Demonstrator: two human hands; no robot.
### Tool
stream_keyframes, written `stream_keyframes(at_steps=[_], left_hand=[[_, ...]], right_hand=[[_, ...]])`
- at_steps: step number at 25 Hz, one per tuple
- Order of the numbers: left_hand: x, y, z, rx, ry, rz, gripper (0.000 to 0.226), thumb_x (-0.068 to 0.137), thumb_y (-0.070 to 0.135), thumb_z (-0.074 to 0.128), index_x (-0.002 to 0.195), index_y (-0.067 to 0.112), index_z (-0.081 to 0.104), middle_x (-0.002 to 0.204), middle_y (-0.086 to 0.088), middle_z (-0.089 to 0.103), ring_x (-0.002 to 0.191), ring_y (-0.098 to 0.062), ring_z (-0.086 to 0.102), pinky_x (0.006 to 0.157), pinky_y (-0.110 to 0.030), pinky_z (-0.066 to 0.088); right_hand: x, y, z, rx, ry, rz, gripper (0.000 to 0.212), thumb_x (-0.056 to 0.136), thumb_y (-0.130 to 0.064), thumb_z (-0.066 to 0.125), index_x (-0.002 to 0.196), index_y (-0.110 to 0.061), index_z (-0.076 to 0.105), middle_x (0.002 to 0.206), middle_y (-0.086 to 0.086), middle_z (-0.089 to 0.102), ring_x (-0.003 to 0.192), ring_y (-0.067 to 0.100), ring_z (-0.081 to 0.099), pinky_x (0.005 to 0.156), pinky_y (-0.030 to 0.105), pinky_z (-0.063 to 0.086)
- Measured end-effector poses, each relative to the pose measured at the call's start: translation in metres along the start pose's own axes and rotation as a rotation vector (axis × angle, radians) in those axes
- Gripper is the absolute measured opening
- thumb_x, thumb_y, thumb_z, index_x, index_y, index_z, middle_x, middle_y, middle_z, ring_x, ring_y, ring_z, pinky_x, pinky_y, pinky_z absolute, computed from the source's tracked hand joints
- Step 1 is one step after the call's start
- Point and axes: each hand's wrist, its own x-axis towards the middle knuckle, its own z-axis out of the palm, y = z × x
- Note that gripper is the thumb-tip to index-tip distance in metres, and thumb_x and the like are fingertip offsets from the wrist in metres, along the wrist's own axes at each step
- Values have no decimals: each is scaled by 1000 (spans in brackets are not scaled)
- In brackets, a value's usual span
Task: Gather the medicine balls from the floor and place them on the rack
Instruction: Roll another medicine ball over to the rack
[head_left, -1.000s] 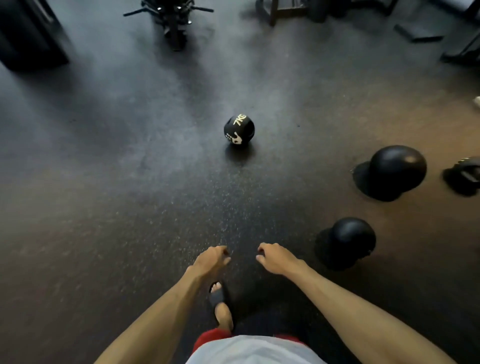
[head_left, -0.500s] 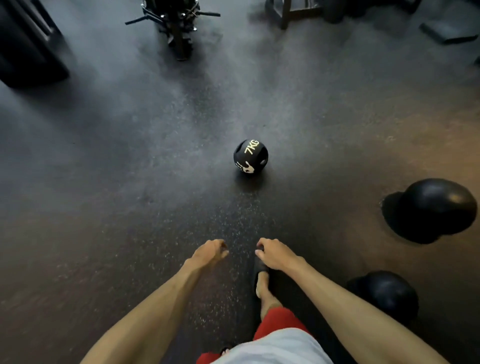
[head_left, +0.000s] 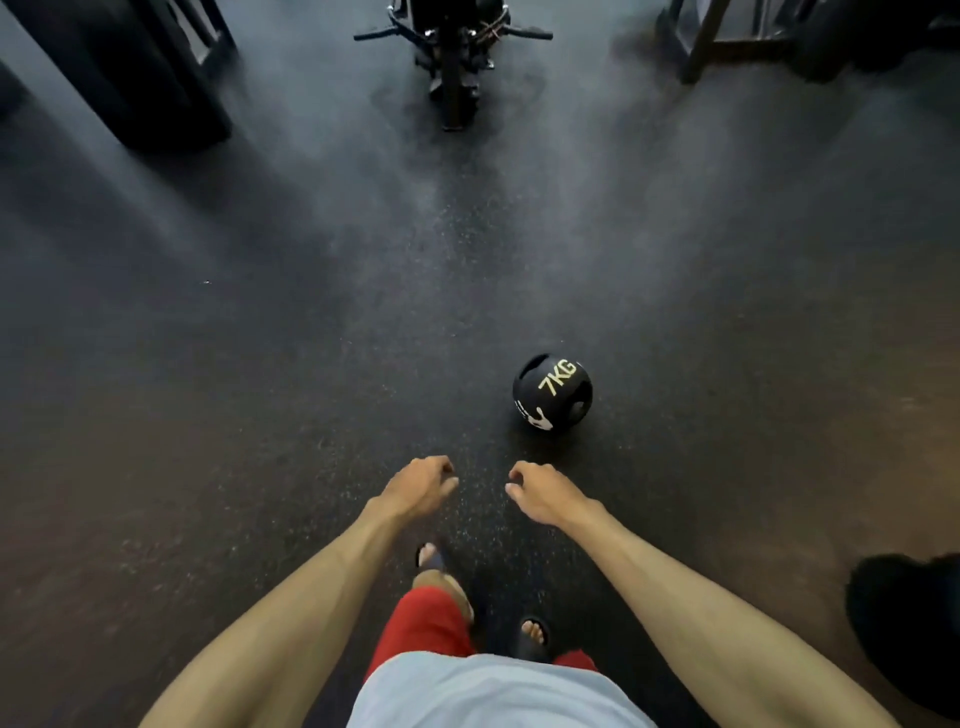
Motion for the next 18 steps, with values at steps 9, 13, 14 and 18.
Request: stream_keyframes(at_steps=[9, 13, 14, 18], left_hand=[[238, -1, -151, 157, -119, 132, 35, 100, 36, 52, 126, 14, 60, 123, -7, 69, 110, -27, 65, 93, -40, 53], [341, 25, -227, 314, -195, 256, 35, 100, 36, 52, 126, 14, 60, 121, -9, 70, 112, -29, 65, 95, -42, 52], [360, 36, -240, 348, -222, 290, 34, 100, 35, 52, 126, 14, 60, 120, -10, 70, 111, -29, 66, 94, -42, 52], [453, 91, -276, 505, -295, 436, 33, 101, 33, 51, 125, 13, 60, 116, -12, 71, 109, -30, 66, 92, -40, 52]], right_hand=[[193, -37, -125, 78, 83, 145, 40, 101, -36, 50, 134, -14, 58, 126, 14, 66, 120, 32, 59, 99, 40, 48], [259, -51, -186, 189, 168, 280, 37, 98, -39, 51, 126, -17, 61, 122, 15, 68, 117, 34, 62, 96, 39, 49], [270, -52, -199, 215, 193, 301, 36, 97, -39, 52, 124, -17, 61, 121, 16, 68, 116, 35, 62, 96, 39, 49], [320, -41, -244, 341, 256, 423, 33, 98, -36, 52, 122, -14, 61, 123, 16, 67, 117, 36, 60, 96, 41, 48]])
